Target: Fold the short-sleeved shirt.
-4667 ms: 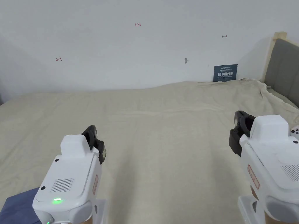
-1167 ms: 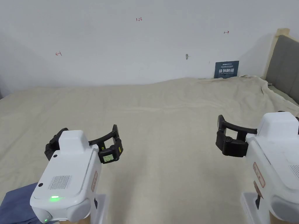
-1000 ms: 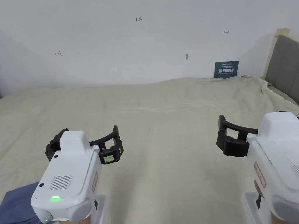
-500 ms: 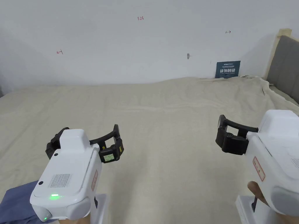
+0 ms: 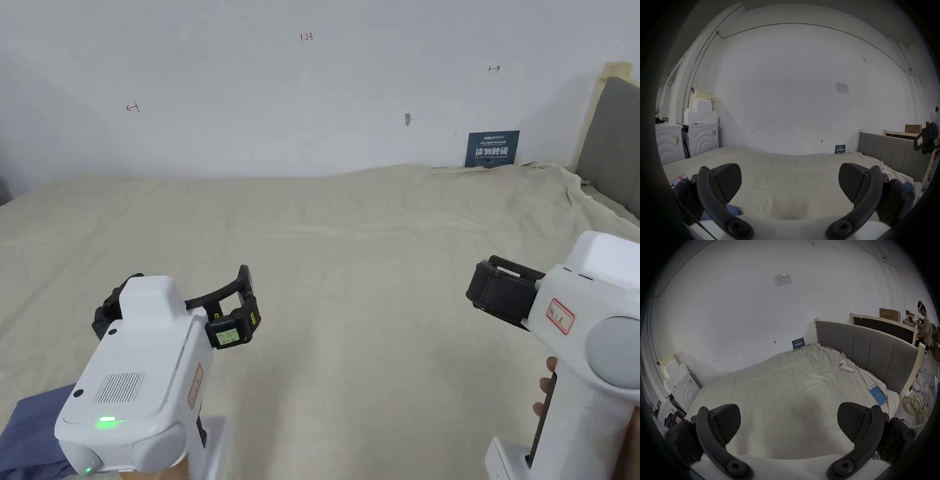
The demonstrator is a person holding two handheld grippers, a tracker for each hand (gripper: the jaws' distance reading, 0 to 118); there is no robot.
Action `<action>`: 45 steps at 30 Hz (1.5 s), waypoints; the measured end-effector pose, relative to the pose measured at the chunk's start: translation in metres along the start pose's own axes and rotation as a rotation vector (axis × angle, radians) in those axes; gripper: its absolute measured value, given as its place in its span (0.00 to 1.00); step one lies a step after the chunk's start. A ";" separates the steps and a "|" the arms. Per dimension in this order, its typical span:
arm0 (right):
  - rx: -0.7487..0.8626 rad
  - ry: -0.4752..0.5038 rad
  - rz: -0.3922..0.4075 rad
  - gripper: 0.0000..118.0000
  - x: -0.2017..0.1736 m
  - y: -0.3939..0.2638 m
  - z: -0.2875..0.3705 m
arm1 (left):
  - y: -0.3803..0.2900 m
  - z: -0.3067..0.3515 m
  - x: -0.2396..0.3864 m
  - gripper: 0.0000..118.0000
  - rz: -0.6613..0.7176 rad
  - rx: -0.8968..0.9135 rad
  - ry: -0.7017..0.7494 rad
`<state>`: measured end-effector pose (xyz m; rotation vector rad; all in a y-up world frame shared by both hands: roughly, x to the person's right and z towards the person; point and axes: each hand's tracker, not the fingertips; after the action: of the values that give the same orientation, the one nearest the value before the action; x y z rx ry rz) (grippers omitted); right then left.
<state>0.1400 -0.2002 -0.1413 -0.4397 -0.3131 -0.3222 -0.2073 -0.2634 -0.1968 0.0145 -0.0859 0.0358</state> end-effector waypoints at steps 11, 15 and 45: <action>0.104 -0.020 0.169 0.99 -0.008 -0.005 0.000 | 0.003 0.002 0.000 1.00 -0.002 0.013 -0.003; 0.133 0.000 0.209 0.99 -0.013 -0.010 0.003 | 0.003 0.002 0.000 1.00 -0.005 0.014 -0.005; 0.459 0.110 0.282 0.99 -0.007 -0.030 0.006 | 0.006 0.005 0.003 1.00 -0.018 0.035 -0.013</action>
<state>0.1211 -0.2217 -0.1272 -0.0110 -0.2045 0.0063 -0.2053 -0.2575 -0.1918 0.0503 -0.0985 0.0188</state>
